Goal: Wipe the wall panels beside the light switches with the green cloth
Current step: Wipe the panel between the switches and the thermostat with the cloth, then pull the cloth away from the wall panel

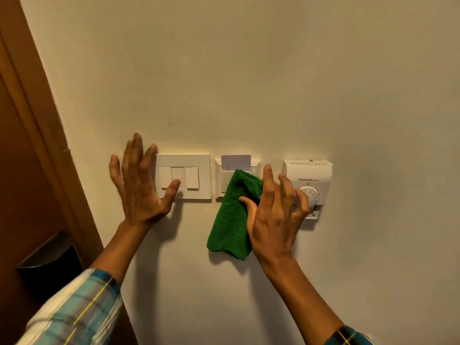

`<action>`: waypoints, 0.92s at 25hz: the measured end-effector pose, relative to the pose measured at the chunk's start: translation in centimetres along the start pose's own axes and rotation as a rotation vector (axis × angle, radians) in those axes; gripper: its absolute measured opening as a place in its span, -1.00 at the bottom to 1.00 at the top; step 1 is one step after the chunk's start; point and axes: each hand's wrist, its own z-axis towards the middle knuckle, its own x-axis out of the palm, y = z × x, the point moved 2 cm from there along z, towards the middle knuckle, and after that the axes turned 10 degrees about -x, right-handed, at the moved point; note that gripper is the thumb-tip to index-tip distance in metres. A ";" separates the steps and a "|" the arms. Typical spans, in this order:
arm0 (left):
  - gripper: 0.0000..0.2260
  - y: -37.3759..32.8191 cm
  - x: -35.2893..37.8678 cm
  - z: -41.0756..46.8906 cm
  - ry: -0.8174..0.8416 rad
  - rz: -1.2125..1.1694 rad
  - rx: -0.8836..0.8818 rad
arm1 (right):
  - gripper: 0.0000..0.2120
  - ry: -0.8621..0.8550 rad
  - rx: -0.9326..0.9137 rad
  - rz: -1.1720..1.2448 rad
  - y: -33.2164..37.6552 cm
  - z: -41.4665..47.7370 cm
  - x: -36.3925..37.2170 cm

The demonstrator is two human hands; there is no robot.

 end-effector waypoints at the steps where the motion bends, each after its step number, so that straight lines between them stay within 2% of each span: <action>1: -0.32 -1.0 -0.6 -1.4 -0.002 -0.039 -0.048 | -0.31 0.021 -0.003 0.028 0.1 0.1 -0.4; 3: -0.32 -3.8 -1.5 -6.4 0.070 -0.124 -0.143 | -0.48 0.071 -0.025 0.175 -0.2 -0.1 -1.6; 5: -0.27 -7.1 -2.1 -12.1 0.293 -0.265 -0.347 | -0.71 0.163 0.042 0.413 -1.8 -0.3 -3.1; 8: -0.23 -12.3 -1.6 -18.7 0.677 -0.638 -0.866 | -0.84 0.320 0.434 0.802 -7.3 -2.6 -5.0; 10: -0.36 -15.7 0.0 -21.6 0.904 -0.943 -1.178 | -0.86 0.388 0.761 1.028 -12.4 -5.7 -6.1; 12: -0.45 -19.0 1.7 -23.9 1.072 -1.049 -1.364 | -0.87 0.453 1.069 1.142 -18.0 -9.7 -7.4; 15: -0.58 -24.5 4.2 -26.6 1.275 -0.942 -1.378 | -0.71 0.601 1.458 1.219 -25.3 -16.6 -10.0; 16: -0.62 -26.4 5.2 -27.7 1.347 -0.909 -1.359 | -0.68 0.638 1.546 1.194 -27.5 -19.0 -11.0; 18: -0.70 -29.6 7.6 -30.2 1.491 -0.838 -1.317 | -0.65 0.673 1.606 1.127 -31.5 -23.6 -12.8; 21: -0.70 -34.7 11.9 -35.9 1.689 -0.705 -1.246 | -0.65 0.598 1.787 1.041 -37.0 -31.7 -15.5; 23: -0.61 -38.0 14.1 -41.0 1.776 -0.596 -1.147 | -0.62 0.537 1.902 0.853 -39.8 -37.9 -17.0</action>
